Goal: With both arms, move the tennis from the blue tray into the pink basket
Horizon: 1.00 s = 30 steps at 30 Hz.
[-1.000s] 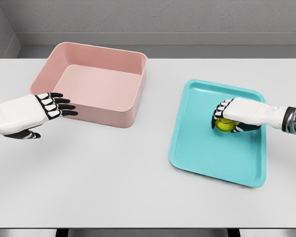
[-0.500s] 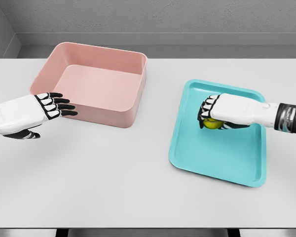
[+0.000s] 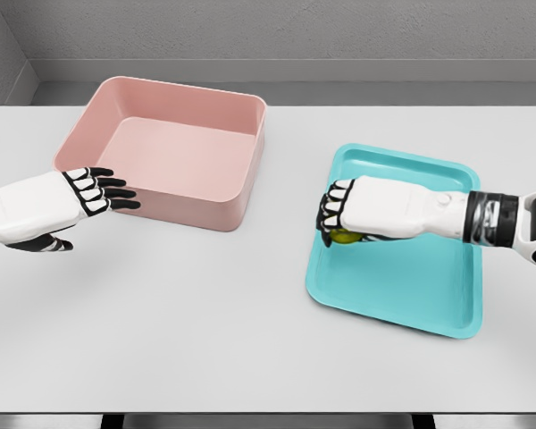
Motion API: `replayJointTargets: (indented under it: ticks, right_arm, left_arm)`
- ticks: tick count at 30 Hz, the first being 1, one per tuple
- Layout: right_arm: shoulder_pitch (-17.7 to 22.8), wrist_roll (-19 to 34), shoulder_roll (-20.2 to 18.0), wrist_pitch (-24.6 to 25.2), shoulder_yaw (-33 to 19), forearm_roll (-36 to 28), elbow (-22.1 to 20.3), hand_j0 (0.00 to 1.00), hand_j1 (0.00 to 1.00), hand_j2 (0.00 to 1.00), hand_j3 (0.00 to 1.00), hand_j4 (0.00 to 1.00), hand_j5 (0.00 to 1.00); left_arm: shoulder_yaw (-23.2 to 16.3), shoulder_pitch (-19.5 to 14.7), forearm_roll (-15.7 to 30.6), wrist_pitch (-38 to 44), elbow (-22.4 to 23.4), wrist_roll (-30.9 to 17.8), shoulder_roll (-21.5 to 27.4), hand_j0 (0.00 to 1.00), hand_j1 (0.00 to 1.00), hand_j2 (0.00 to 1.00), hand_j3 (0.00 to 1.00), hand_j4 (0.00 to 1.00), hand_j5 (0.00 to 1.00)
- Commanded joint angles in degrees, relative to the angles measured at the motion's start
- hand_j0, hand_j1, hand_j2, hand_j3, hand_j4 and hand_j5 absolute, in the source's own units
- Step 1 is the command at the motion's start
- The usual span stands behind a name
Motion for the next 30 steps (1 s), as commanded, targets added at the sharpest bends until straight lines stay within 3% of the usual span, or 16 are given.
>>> replayJointTargets:
  ticks: [1, 16, 30]
  right_arm:
    - [0.0, 0.4, 1.4, 0.2, 0.0, -0.3, -0.2, 0.45, 0.45, 0.45, 0.45, 0.45, 0.45]
    - [-2.9, 1.4, 10.2, 0.2, 6.2, 0.4, -0.2, 0.45, 0.45, 0.45, 0.45, 0.45, 0.45]
    - [-4.5, 1.5, 17.7, 0.2, 11.7, 6.5, -0.2, 0.45, 0.45, 0.45, 0.45, 0.45, 0.45]
  left_arm:
    - [0.0, 0.1, 0.2, 0.0, 0.0, 0.0, 0.1, 1.00, 1.00, 1.00, 1.00, 1.00, 1.00]
    - [0.0, 0.1, 0.1, 0.0, 0.0, 0.0, 0.3, 1.00, 1.00, 1.00, 1.00, 1.00, 1.00]
    - [0.1, 0.1, 0.0, 0.0, 0.1, 0.0, 0.3, 1.00, 1.00, 1.00, 1.00, 1.00, 1.00]
